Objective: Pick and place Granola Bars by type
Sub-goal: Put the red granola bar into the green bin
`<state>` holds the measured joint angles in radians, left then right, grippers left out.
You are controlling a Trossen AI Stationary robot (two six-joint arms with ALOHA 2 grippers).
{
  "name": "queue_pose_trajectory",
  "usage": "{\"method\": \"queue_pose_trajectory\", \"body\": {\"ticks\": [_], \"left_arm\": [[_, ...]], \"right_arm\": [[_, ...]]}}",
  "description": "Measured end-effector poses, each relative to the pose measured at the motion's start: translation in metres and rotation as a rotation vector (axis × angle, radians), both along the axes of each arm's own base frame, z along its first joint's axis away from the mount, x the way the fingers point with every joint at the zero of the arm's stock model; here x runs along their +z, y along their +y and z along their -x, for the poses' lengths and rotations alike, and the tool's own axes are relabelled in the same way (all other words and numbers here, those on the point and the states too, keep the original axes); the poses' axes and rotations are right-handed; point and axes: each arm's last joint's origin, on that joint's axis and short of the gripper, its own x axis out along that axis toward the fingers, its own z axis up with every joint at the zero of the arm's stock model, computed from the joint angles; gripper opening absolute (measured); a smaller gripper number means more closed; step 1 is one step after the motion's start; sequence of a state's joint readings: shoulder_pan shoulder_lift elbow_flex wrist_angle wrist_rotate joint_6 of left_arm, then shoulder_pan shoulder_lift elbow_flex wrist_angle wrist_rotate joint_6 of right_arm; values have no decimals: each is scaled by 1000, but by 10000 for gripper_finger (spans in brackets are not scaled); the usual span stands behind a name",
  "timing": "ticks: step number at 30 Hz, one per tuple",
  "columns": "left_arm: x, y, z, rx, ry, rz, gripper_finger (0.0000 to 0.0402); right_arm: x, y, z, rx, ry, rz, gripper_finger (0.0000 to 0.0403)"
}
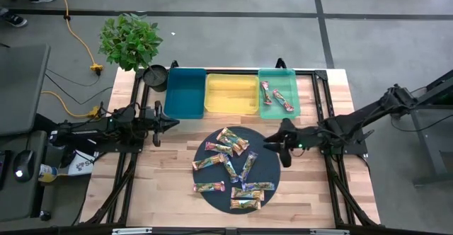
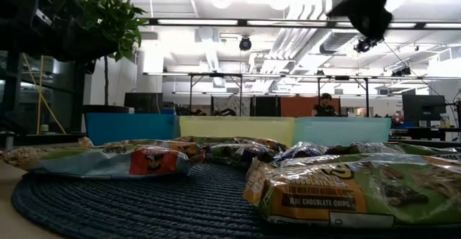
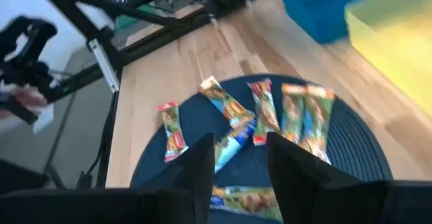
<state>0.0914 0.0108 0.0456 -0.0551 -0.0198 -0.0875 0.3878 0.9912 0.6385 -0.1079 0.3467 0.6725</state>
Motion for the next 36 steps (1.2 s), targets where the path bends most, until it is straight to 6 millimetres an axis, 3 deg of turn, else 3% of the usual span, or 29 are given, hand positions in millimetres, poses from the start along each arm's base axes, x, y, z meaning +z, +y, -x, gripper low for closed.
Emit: {"method": "queue_pose_trajectory", "body": {"ticks": [11,20,26,36], "left_arm": [[0,0,0,-2,0,-5,7],[1,0,0,-1,-7,-3,7],[1,0,0,-1,-20,98,7],[1,0,0,-2,-19,101,7]], "right_arm": [[-48,-17,43,-1,-53,8,119],[-78,-33,76,-104,-276,-84,119],[-78,-38,84,-158,-350,-95,119],[-77,-42,87,-240,-363,-34,105]]}}
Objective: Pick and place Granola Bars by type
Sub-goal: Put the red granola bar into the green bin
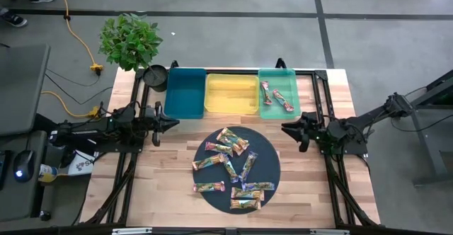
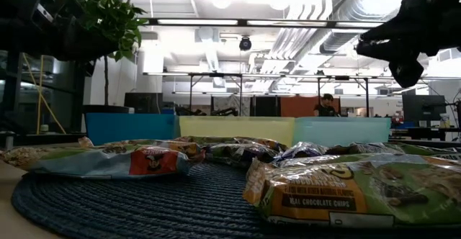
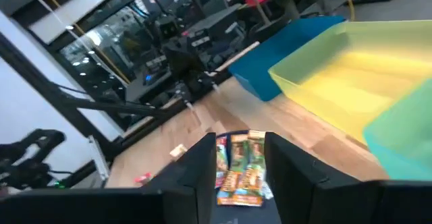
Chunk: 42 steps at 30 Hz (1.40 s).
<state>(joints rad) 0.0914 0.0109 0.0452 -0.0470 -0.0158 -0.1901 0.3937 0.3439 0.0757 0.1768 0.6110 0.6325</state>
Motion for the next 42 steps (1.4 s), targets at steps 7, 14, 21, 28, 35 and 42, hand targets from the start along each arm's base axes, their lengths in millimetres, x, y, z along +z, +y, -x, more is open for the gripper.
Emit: {"method": "queue_pose_trajectory", "body": {"ticks": [7,14,21,28,35,42], "left_arm": [[0,0,0,-7,0,2,7],[1,2,0,87,-5,-11,7],[7,4,1,133,-72,-6,7],[15,4,2,138,-152,-7,7],[25,3,3,99,-197,8,7],[49,-1,5,0,-216,-77,7]], "right_arm": [[-5,-2,1,-51,40,-8,81],[-7,-2,1,-57,57,-33,34],[-2,-4,5,-73,14,-19,9],[2,-7,13,-83,-28,-1,7],[2,-12,20,-143,-36,7,2],[2,-13,23,-146,-37,7,1]]}}
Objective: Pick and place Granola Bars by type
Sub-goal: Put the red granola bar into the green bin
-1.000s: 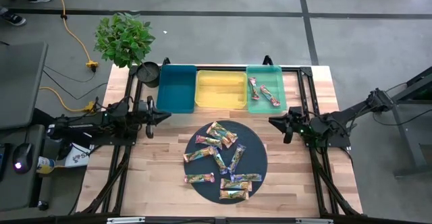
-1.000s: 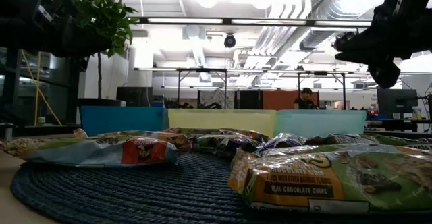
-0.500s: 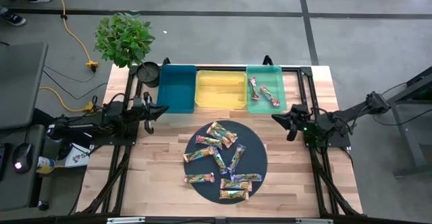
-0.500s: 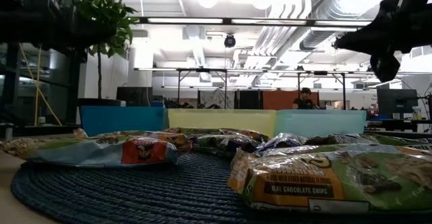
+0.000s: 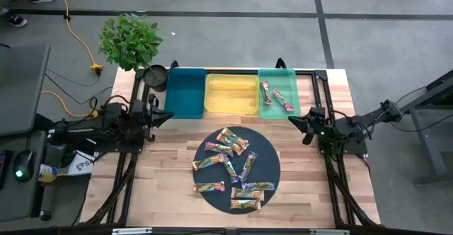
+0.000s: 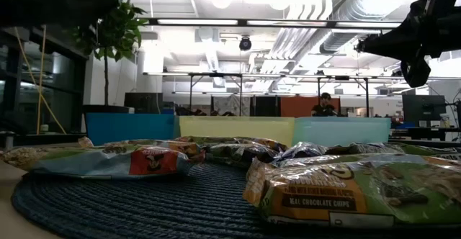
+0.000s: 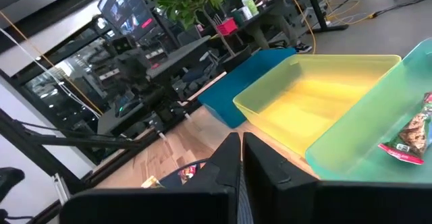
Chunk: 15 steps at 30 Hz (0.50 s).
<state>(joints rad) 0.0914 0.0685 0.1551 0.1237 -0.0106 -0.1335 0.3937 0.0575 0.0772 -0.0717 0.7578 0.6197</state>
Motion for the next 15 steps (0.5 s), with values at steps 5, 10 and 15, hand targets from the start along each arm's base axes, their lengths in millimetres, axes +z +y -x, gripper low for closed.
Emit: {"method": "queue_pose_trajectory", "body": {"ticks": [5,10,15], "left_arm": [[16,2,-1,69,90,-21,7],[38,6,-10,185,202,38,7],[64,9,-25,250,304,79,7]], "right_arm": [[0,0,0,0,-2,-4,4],[0,0,0,0,-4,-7,1],[0,0,0,0,-2,-4,4]]}}
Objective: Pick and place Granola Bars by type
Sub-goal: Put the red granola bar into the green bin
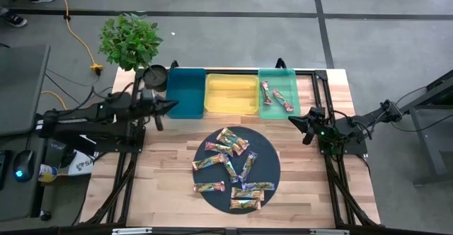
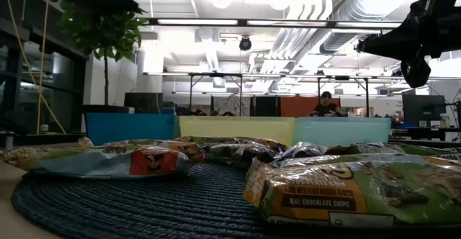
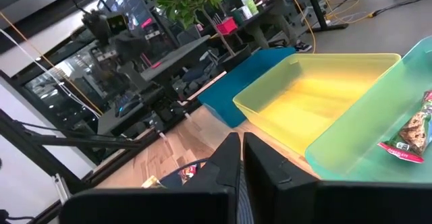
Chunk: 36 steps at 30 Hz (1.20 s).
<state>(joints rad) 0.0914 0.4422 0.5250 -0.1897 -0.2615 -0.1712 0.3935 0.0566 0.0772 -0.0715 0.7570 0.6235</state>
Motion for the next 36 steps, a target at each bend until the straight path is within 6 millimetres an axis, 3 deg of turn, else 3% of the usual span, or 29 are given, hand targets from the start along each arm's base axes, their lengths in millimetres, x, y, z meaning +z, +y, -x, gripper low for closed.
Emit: {"method": "queue_pose_trajectory", "body": {"ticks": [4,9,15,19,27,36], "left_arm": [[24,2,-17,45,34,108,7],[43,3,-39,45,211,323,7],[53,-4,-70,-179,567,538,7],[53,-8,-92,-306,714,629,7],[30,-36,-124,-563,885,501,7],[15,-82,-148,-849,874,231,7]], "right_arm": [[0,0,0,1,0,1,1],[0,0,0,13,1,3,5],[0,1,-1,53,2,1,1],[0,2,-1,71,3,0,4],[0,3,-1,97,4,-1,1],[0,5,-1,163,5,-4,1]]}}
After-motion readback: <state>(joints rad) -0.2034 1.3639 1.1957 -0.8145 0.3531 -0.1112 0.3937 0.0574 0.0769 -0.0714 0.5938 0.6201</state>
